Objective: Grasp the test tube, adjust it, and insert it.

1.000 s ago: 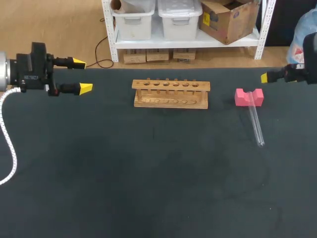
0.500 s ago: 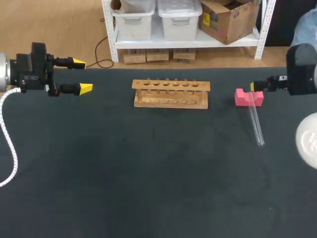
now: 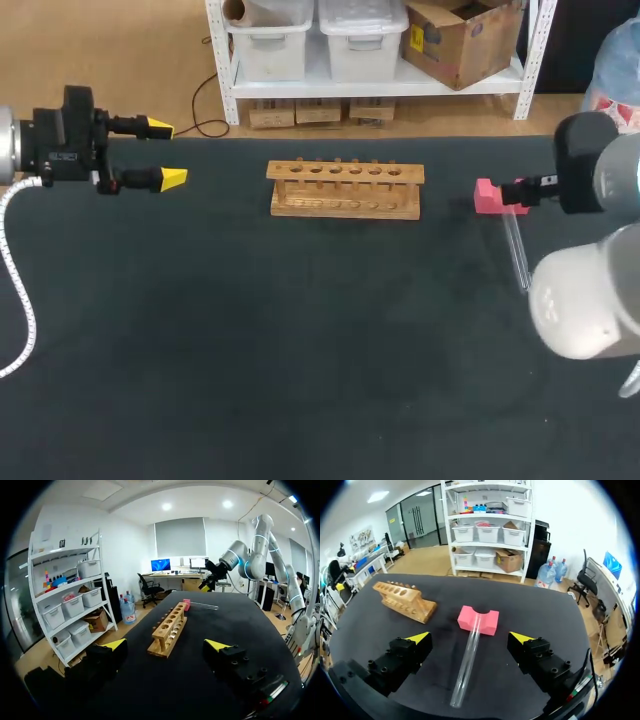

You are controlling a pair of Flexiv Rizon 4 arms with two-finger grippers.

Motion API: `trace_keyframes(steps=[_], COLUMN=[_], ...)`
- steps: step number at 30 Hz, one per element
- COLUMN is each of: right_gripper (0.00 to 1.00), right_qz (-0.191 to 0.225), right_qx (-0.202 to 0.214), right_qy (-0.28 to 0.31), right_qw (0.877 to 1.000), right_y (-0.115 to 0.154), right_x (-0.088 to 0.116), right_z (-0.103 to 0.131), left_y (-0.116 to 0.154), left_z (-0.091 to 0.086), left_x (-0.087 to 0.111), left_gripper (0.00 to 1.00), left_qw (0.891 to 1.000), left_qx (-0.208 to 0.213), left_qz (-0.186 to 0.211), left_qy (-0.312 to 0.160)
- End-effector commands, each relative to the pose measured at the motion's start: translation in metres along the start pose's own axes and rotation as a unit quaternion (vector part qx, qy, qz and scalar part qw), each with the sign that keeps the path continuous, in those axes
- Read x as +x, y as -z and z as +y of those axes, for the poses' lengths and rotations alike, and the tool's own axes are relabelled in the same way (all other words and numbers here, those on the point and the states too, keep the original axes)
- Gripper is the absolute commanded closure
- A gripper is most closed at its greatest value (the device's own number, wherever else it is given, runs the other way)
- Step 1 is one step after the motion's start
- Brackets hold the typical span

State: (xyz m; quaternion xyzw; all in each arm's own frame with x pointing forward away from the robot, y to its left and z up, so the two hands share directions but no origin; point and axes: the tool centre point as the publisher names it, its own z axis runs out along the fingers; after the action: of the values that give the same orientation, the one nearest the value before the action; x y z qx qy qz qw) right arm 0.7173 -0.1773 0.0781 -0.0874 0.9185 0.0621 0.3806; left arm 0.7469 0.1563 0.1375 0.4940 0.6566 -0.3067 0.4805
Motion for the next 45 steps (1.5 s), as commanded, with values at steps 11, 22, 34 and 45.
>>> trace_keyframes(steps=[11, 22, 34, 45], right_gripper=[0.00, 0.00, 0.00, 0.00], right_qz=[0.018, 0.029, 0.036, 0.015], right_qx=[0.261, 0.243, 0.199, 0.164], right_qy=[0.001, 0.018, -0.015, -0.044], right_qw=[0.965, 0.969, 0.979, 0.985], right_y=[-0.026, -0.041, -0.056, -0.062], right_x=[0.013, 0.023, 0.030, 0.035], right_z=[0.000, 0.009, 0.011, 0.009], left_y=[0.001, 0.001, 0.001, 0.001], left_z=[-0.001, -0.001, -0.001, -0.001], left_x=[0.001, 0.001, 0.001, 0.001], left_gripper=[0.00, 0.00, 0.00, 0.00], left_qw=[1.000, 1.000, 1.000, 1.000], left_qx=[-0.001, -0.001, -0.001, -0.001], left_qz=[-0.002, -0.002, -0.002, -0.002], left_qy=[-0.001, -0.001, -0.001, -0.001])
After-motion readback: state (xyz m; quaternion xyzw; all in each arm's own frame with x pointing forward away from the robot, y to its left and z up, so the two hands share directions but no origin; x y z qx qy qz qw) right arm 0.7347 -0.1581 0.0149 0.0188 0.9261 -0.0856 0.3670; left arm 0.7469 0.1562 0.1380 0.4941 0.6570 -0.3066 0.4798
